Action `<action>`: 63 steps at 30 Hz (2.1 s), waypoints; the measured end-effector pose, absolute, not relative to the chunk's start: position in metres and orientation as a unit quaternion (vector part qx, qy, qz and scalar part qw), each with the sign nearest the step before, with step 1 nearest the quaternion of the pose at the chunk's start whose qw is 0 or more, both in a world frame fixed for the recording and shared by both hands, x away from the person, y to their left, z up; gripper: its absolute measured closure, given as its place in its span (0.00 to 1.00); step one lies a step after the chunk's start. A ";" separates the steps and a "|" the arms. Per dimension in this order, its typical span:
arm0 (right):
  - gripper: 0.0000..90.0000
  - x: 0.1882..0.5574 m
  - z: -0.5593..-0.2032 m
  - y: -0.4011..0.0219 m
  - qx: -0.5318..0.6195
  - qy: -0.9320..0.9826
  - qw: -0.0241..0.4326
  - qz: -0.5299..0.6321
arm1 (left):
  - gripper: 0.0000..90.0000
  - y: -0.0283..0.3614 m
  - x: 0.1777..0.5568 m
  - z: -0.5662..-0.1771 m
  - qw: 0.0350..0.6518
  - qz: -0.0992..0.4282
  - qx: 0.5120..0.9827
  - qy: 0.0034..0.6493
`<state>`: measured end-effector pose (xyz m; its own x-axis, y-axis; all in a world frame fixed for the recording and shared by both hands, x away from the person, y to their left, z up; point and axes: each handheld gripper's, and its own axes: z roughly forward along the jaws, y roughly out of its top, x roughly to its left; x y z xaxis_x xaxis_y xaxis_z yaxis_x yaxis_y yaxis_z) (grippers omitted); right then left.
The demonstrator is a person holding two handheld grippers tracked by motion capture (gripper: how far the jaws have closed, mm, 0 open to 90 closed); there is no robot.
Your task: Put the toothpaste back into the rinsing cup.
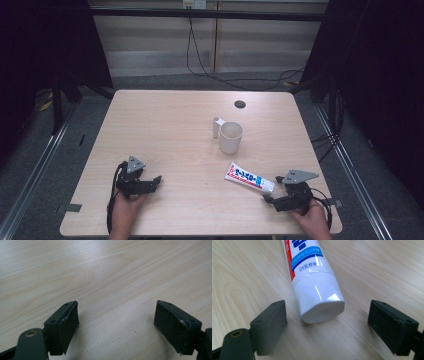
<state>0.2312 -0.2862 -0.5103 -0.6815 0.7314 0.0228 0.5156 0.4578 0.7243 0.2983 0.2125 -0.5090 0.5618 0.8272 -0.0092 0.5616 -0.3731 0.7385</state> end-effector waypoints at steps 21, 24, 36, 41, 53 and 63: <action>0.18 0.244 -0.497 -0.273 0.375 0.857 0.120 0.334 | 0.19 0.214 0.300 -0.509 0.355 0.175 0.814 0.425; 0.16 0.250 -0.491 -0.273 0.380 0.855 0.118 0.333 | 0.17 0.213 0.300 -0.509 0.357 0.176 0.813 0.426; 0.22 0.270 -0.466 -0.257 0.364 0.867 0.100 0.325 | 0.16 0.213 0.301 -0.509 0.354 0.176 0.815 0.423; 0.23 0.279 -0.457 -0.244 0.353 0.878 0.099 0.307 | 0.16 0.213 0.301 -0.509 0.354 0.176 0.815 0.423; 0.25 0.296 -0.453 -0.216 0.330 0.902 0.092 0.263 | 0.17 0.213 0.300 -0.509 0.354 0.175 0.816 0.422; 0.27 0.305 -0.460 -0.202 0.316 0.917 0.077 0.231 | 0.17 0.213 0.300 -0.509 0.355 0.175 0.816 0.421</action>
<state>0.3048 -0.2015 -0.4601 -0.7881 0.6155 0.0039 0.5442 0.6938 0.4718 0.3002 0.2134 -0.5090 0.5835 0.8120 -0.0128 0.5629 -0.3930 0.7271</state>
